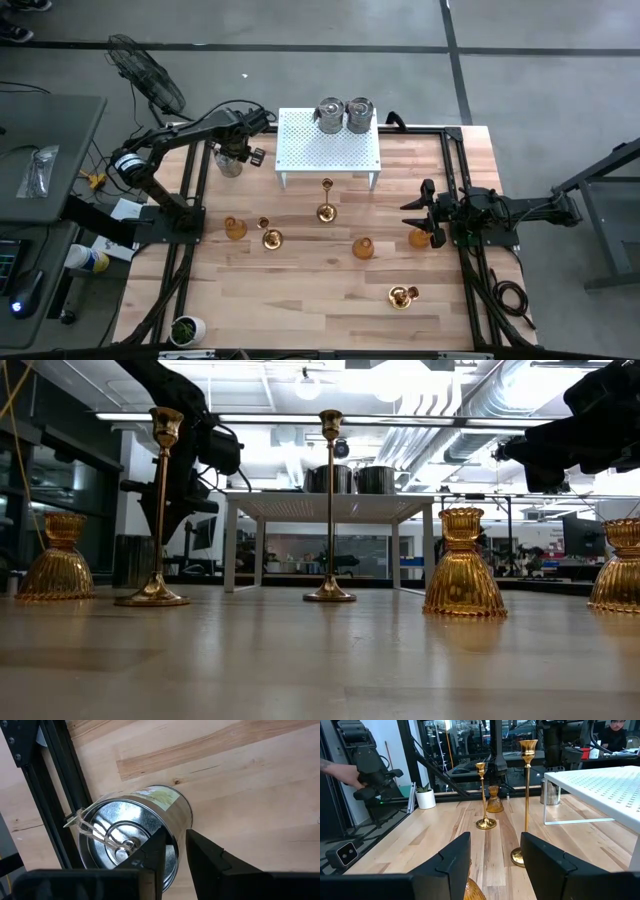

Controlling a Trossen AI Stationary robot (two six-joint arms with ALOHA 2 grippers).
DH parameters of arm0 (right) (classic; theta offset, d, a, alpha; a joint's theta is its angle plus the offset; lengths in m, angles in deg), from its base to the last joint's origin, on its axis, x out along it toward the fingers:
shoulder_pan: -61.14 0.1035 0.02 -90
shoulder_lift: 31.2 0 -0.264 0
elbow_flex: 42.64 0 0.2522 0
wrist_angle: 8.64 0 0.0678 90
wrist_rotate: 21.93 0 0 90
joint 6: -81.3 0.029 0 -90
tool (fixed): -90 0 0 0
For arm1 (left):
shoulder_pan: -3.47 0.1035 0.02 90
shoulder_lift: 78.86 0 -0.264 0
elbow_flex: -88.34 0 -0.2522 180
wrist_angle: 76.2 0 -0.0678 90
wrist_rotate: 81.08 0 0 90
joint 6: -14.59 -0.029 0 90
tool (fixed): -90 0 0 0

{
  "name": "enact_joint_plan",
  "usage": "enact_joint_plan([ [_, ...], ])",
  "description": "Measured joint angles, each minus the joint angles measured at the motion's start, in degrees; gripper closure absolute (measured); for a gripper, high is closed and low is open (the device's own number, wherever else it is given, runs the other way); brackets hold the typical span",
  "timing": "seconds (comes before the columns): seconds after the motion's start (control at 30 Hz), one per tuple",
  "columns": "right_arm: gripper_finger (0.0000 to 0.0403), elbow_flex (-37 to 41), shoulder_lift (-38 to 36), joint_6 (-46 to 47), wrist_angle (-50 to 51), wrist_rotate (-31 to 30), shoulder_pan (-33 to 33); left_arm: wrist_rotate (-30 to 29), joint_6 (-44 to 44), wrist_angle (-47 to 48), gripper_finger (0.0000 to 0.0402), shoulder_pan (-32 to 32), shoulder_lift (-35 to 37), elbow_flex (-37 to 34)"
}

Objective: Pick & Place candle stick holders
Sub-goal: Put the silver scented candle aligned with the other silver scented candles on the shelf

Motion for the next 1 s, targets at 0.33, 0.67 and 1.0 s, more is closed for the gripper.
enact_joint_plan([
  [0.33, 0.0238, 0.0, 0.0, 0.0, 0.0, 0.0, 0.0, 0.0, 0.7, 0.5, 0.034, 0.0, 0.0, 0.0],
  [0.67, 0.0238, 0.0, 0.0, 0.0, 0.0, 0.0, 0.0, 1.4, 0.9, 1.6, 0.0397, -0.1, 0.0, 0.1],
  [1.0, 0.0238, 0.0, 0.0, 0.0, 0.0, 0.0, 0.0, 2.7, -5.5, 1.2, 0.04, 0.0, 0.1, 0.1],
])
